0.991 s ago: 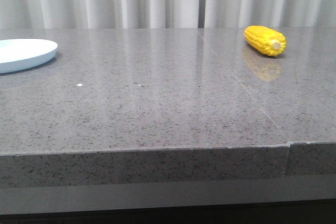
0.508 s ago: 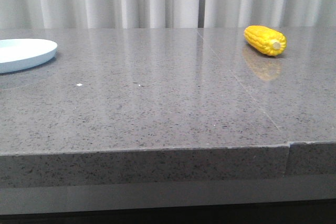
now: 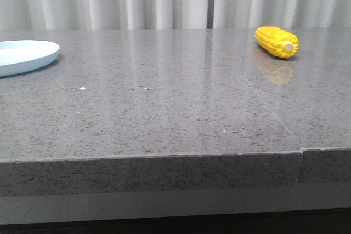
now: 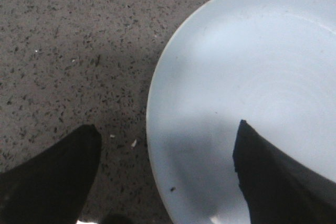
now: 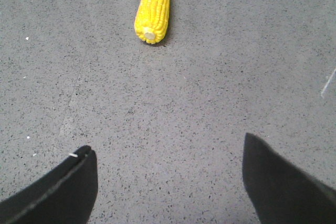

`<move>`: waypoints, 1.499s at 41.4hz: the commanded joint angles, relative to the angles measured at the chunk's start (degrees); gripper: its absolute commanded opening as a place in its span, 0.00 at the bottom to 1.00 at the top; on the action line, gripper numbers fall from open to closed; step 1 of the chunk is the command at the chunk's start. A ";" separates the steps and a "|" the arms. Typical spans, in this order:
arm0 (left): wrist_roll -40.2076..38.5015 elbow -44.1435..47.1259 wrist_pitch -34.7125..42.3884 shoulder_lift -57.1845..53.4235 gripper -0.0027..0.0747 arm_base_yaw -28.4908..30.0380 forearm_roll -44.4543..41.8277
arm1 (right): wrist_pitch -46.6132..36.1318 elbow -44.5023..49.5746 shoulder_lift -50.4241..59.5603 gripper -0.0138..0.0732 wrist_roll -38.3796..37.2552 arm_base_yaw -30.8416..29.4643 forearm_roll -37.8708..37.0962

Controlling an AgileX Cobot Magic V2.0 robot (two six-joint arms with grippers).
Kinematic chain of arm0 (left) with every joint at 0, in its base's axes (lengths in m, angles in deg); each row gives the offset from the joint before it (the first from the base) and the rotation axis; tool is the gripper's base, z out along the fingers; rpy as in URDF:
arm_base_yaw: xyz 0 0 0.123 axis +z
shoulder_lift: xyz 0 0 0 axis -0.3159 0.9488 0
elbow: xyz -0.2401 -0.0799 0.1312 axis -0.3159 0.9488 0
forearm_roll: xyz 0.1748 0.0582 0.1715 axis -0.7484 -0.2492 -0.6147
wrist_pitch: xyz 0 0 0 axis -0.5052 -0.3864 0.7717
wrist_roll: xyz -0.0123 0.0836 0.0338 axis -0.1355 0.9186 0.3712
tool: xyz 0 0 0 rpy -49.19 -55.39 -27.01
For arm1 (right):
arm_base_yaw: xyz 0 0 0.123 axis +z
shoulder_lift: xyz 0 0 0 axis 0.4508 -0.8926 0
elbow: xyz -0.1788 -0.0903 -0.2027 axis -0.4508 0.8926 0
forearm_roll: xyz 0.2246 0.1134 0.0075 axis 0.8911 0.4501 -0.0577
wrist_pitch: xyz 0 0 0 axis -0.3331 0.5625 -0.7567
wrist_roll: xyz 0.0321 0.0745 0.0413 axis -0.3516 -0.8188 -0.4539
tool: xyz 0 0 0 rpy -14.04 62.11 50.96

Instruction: Place corn on plate with both arms

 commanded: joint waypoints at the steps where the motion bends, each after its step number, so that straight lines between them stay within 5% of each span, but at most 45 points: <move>1: 0.03 -3.09 3.93 -0.30 0.70 0.08 1.40 | -3.59 -1.90 -0.59 0.84 0.64 -0.26 -0.37; 11: 0.03 -3.59 4.25 1.81 0.63 0.08 1.40 | -3.59 -1.90 -0.59 0.84 0.64 -0.26 -0.37; 24: 0.03 -3.59 4.12 1.81 0.02 0.08 1.40 | -3.59 -1.90 -0.59 0.84 0.64 -0.26 -0.37; 39: 0.16 -3.64 1.80 -3.17 0.01 -2.96 4.16 | -3.59 -1.90 -0.59 0.84 0.64 -0.26 -0.37; 62: 0.16 -3.64 -1.32 -8.31 0.01 -26.08 6.71 | -3.59 -1.90 -0.59 0.84 0.64 -0.26 -0.37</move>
